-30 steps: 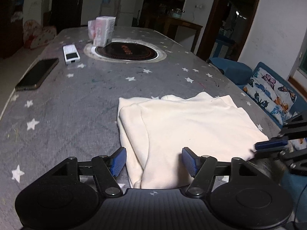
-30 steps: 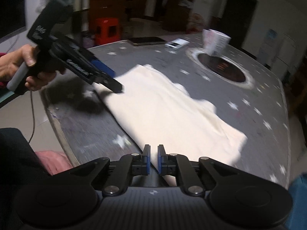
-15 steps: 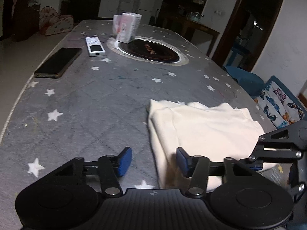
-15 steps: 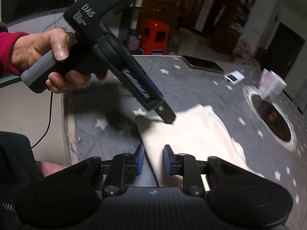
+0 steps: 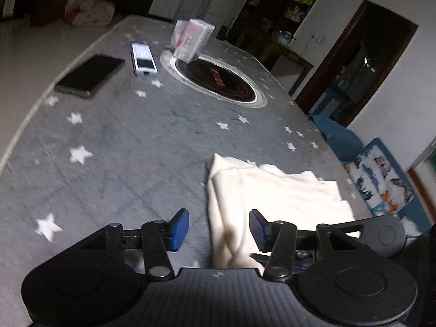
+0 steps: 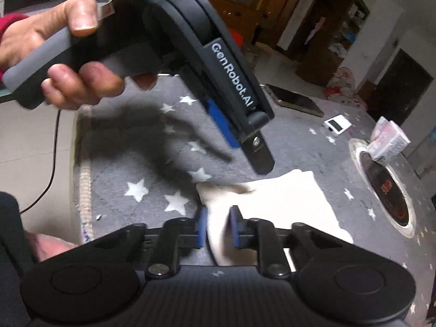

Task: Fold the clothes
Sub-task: 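Roll the left gripper and grasp the edge of the folded shirt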

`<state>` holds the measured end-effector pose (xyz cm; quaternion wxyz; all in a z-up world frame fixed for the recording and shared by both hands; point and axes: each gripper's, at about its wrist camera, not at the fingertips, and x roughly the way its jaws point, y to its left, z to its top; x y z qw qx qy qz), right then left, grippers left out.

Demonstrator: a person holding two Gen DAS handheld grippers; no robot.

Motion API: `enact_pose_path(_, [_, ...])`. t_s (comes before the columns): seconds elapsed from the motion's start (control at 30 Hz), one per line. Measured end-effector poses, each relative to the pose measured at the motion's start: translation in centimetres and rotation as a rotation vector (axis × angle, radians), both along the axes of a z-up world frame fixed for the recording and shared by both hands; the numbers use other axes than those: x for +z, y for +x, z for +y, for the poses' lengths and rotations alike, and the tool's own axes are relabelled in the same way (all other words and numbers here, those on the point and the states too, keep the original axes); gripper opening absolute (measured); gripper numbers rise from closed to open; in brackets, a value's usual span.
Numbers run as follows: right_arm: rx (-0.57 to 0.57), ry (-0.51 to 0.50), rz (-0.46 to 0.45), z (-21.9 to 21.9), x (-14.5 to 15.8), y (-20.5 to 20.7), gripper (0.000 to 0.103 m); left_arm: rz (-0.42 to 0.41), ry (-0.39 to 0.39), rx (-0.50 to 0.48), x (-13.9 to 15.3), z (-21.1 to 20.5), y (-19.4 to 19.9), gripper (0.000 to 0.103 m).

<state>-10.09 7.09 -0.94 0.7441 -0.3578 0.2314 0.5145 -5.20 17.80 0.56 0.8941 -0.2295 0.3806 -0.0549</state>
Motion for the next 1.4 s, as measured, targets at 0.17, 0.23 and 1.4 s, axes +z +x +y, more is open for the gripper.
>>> enact_pose_path(0.17, [-0.067,0.092,0.088,-1.2,1.7,1.3,0.011,0.029,-0.108,0.044,-0.4,-0.1,0.9,0.069])
enact_pose_path(0.23, [-0.092,0.131,0.118,-1.8,2.4,1.8,0.011,0.043,-0.157,0.062,-0.6,-0.1,1.4,0.071])
enact_pose_path(1.4, [-0.727,0.297,0.242,-18.4,2.1,9.7,0.025,0.112,-0.170,0.060,-2.7,-2.9,5.2,0.020])
